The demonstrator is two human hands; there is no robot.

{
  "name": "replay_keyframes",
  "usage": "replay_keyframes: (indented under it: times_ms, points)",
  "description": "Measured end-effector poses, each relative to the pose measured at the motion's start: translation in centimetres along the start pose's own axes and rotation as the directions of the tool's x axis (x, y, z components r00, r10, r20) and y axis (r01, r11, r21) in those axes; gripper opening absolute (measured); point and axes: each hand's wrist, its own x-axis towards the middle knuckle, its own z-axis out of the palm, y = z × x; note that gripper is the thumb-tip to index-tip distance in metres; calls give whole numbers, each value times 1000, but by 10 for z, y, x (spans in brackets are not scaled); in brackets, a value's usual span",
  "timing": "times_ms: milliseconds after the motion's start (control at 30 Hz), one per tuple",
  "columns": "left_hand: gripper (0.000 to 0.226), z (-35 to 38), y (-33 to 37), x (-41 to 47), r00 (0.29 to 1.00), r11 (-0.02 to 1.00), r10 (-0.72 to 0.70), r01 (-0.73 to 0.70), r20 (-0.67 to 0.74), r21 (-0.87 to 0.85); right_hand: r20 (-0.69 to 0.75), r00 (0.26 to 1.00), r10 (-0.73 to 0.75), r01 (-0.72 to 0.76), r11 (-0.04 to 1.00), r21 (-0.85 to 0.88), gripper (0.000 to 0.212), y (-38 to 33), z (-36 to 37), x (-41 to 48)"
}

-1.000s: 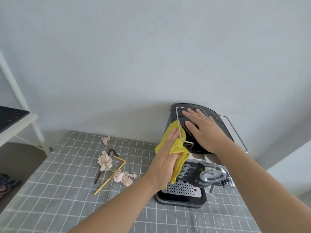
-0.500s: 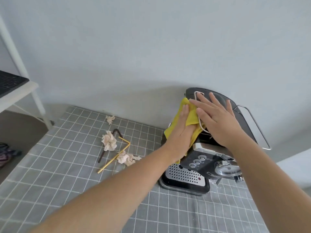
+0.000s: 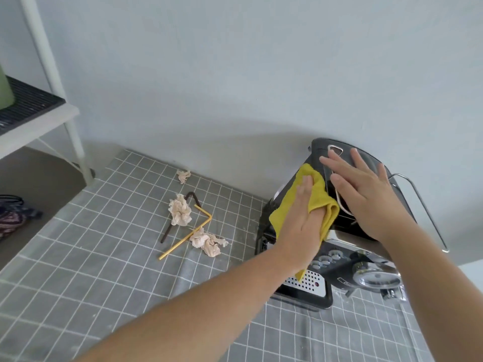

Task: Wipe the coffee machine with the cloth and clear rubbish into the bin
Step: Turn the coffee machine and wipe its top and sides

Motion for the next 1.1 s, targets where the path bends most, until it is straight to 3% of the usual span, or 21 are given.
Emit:
replay_keyframes:
  times_ms: [133,333,433,567,700,800,933,1100]
  points:
    - [52,16,-6,-71,990,990,140,-140,-17,3,45,999,-12,8,997,80,43,0,-4,0]
    - [54,-4,8,35,999,990,29,-34,37,135,51,999,-5,0,995,100,41,-2,-2,0]
    - [56,-12,8,79,999,996,-27,25,23,82,37,999,-4,1,994,106,47,-3,-1,0]
    - [51,-8,-20,48,997,991,-54,47,-49,-123,23,1000,7,-9,995,99,52,-3,0,0]
    - [56,-7,-44,-9,998,998,56,-56,9,-44,50,999,8,-14,994,109,52,-2,-1,1]
    - [58,-8,-38,13,997,997,81,-81,18,3,58,993,98,-110,957,267,51,-6,-4,4]
    - [64,-7,-17,70,1000,1000,17,-17,-18,-12,-2,995,95,-90,950,299,48,-16,6,5]
    - [59,-15,-86,64,988,980,-141,129,-69,-148,-23,994,106,-95,952,291,53,-15,10,4]
